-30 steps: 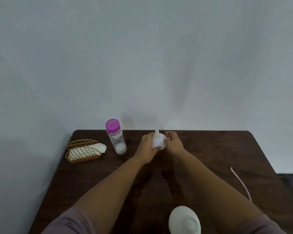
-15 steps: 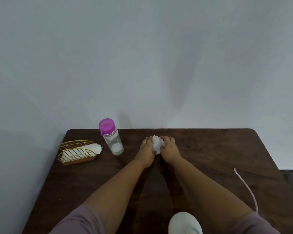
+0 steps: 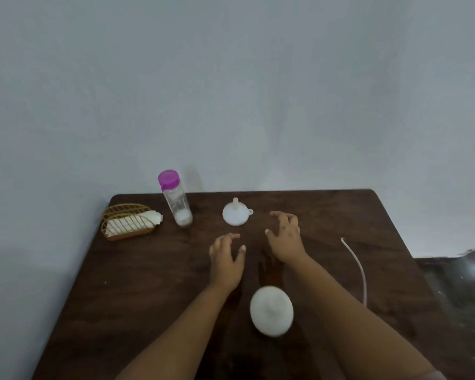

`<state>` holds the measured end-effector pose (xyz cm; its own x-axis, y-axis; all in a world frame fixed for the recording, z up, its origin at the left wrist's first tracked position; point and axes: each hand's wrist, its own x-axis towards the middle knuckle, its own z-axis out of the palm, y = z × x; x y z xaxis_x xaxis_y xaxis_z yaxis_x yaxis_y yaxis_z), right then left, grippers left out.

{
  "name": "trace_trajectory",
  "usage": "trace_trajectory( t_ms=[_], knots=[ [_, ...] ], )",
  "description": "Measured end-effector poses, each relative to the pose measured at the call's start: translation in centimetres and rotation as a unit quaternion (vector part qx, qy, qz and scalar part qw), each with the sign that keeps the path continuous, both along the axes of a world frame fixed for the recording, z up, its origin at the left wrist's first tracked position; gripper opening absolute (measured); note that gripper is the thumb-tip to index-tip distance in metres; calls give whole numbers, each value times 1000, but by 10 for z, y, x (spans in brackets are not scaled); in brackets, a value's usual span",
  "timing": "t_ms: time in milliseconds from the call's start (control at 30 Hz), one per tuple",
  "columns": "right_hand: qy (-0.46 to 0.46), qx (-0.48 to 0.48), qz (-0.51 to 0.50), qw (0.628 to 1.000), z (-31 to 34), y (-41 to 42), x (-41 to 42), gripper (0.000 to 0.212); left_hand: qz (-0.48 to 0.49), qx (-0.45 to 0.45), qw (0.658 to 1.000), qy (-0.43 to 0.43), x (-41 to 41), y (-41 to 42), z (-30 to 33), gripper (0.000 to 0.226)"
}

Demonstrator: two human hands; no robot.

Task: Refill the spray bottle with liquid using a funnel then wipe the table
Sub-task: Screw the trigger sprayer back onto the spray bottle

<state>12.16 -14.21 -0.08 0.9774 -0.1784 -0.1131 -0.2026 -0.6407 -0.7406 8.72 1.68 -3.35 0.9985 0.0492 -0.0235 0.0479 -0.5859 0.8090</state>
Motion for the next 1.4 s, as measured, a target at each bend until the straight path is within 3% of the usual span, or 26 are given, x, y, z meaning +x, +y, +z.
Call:
trace_trajectory(
  t_ms=[100, 167, 300, 467, 600, 800, 933, 1000, 1167, 1300, 1400],
  knots=[
    [-16, -34, 6, 999, 9, -28, -57, 44, -40, 44, 996, -67, -34, 5, 11, 16],
    [-22, -76, -7, 997, 10, -50, -95, 43, -10, 35, 996, -83, -57, 4, 18, 15],
    [45, -184, -44, 981, -2, -85, -166, 58, 57, -15, 997, -41, -108, -16, 28, 21],
    [147, -269, 6, 952, -27, -115, -226, 84, 82, -79, 993, -19, -153, -43, 28, 32],
    [174, -246, 64, 951, -35, -131, -243, 86, 68, -60, 996, -4, -172, -43, 28, 52],
    [133, -222, 89, 962, -45, -130, -257, 57, 41, -18, 999, 15, -185, -34, 27, 65],
    [55, -172, 121, 976, -42, -121, -269, 44, 26, -6, 999, 29, -182, -31, 30, 66],
    [-26, -118, 132, 984, -38, -110, -276, 43, 27, -9, 999, 41, -177, -29, 30, 66],
    [-141, 11, 124, 982, -11, -77, -292, 55, 13, -18, 998, 64, -169, -28, 31, 64],
    [-258, 75, 71, 961, 31, -59, -295, 35, -4, -16, 998, 63, -165, -29, 27, 64],
    [-239, 161, 21, 957, 68, -55, -292, 32, -18, -15, 998, 59, -161, -30, 29, 68]
  ],
)
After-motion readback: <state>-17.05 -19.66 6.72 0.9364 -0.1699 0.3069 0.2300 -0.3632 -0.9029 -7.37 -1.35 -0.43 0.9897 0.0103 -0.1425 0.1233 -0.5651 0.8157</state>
